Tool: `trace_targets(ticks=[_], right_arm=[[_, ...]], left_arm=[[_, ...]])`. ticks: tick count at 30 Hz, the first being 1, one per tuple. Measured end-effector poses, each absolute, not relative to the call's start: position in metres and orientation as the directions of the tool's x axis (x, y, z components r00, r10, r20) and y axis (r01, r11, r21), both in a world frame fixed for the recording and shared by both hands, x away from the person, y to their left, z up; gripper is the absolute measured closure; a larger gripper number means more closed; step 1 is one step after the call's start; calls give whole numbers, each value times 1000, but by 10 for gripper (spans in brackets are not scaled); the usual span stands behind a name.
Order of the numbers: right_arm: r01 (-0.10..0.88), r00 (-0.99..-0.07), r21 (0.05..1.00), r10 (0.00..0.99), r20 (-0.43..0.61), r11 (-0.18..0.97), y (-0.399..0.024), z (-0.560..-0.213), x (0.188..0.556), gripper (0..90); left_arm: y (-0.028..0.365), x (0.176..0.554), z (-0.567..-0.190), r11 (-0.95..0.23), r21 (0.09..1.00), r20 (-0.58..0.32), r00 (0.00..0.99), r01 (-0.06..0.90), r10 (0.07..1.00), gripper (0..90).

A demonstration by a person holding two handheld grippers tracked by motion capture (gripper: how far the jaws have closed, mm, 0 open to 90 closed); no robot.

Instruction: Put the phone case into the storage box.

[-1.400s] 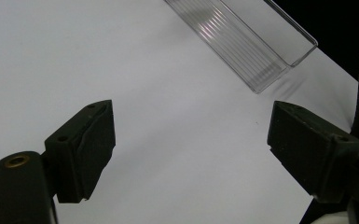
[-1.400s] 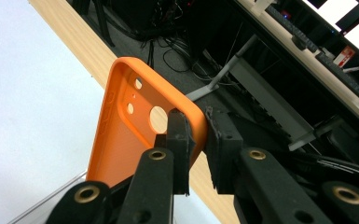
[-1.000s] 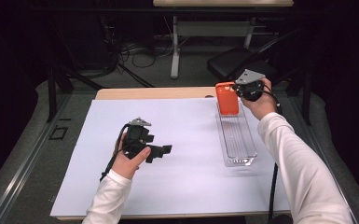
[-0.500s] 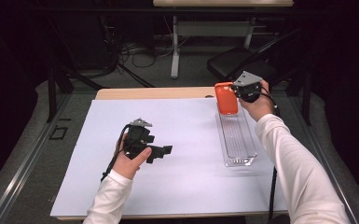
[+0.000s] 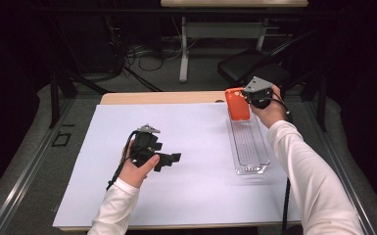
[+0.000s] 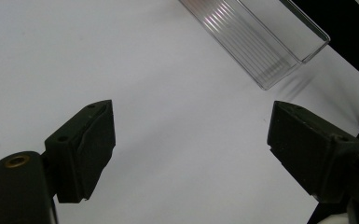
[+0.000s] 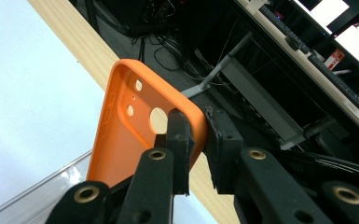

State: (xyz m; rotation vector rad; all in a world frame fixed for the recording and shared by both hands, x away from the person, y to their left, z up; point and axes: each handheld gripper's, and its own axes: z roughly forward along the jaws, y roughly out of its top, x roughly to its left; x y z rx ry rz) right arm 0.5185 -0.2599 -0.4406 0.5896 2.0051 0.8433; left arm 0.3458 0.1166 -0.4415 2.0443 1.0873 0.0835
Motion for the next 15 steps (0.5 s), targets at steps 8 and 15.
trace_targets(ticks=[8, 15], right_arm=[[89, -527, 741, 663, -532, 666, -261, -442, 518, 805], [100, -539, 734, 657, -527, 672, -262, -447, 519, 805]], left_arm=[[116, 346, -442, -310, 675, -289, 627, 669, 724, 156], [117, 346, -442, -315, 675, -285, 630, 667, 723, 157]])
